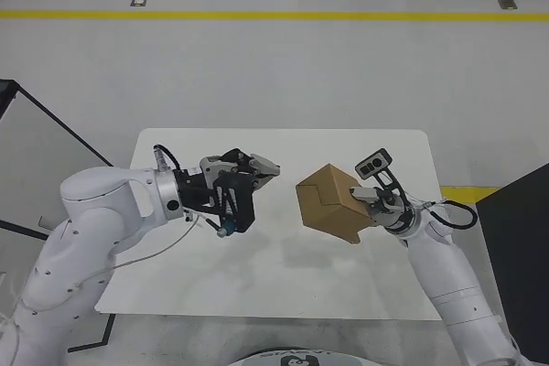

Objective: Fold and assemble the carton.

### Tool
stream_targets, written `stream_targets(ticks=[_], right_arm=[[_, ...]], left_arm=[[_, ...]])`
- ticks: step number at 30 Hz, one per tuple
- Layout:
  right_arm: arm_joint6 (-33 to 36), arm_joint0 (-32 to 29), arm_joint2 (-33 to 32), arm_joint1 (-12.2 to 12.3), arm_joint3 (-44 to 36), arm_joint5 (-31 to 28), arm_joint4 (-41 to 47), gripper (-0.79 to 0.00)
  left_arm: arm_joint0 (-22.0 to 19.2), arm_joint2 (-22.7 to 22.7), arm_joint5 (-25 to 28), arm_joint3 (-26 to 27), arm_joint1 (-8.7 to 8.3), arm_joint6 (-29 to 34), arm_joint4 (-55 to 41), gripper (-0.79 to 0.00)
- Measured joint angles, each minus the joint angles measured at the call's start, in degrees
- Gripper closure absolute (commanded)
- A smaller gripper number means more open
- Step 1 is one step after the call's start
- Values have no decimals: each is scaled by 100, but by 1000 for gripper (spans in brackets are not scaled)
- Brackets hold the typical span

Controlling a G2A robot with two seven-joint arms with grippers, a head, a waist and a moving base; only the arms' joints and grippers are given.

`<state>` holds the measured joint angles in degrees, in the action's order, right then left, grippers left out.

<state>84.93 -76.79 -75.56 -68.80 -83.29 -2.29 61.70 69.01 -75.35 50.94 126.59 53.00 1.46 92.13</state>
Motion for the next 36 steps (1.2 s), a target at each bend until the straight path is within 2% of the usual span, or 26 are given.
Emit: stream_targets(ticks=[8, 12, 20, 23, 26, 32, 36], right_arm=[[-3, 1, 2, 0, 1, 0, 1, 0], [-129, -16, -64, 13, -83, -61, -105, 0], [-101, 12, -825, 254, -665, -643, -2038, 0], [21, 31, -961, 308, -896, -739, -2401, 0], [71, 33, -1004, 326, -976, -795, -2477, 0], [67, 33, -1000, 324, -970, -792, -2470, 0], [67, 33, -1000, 324, -970, -792, -2470, 0]], left_arm=[[106, -32, -24, 91, -3, 59, -284, -785], [202, -275, 35, 12, -24, 112, -606, -785], [769, -1044, 338, -150, -100, 316, -1717, -785], [1043, -1314, 402, -238, -122, 323, -2318, -785], [1131, -1461, 441, -152, -134, 321, -2524, -785], [1124, -1451, 438, -159, -134, 323, -2490, -785], [1232, -1595, 504, -356, -143, 190, -2748, -785]])
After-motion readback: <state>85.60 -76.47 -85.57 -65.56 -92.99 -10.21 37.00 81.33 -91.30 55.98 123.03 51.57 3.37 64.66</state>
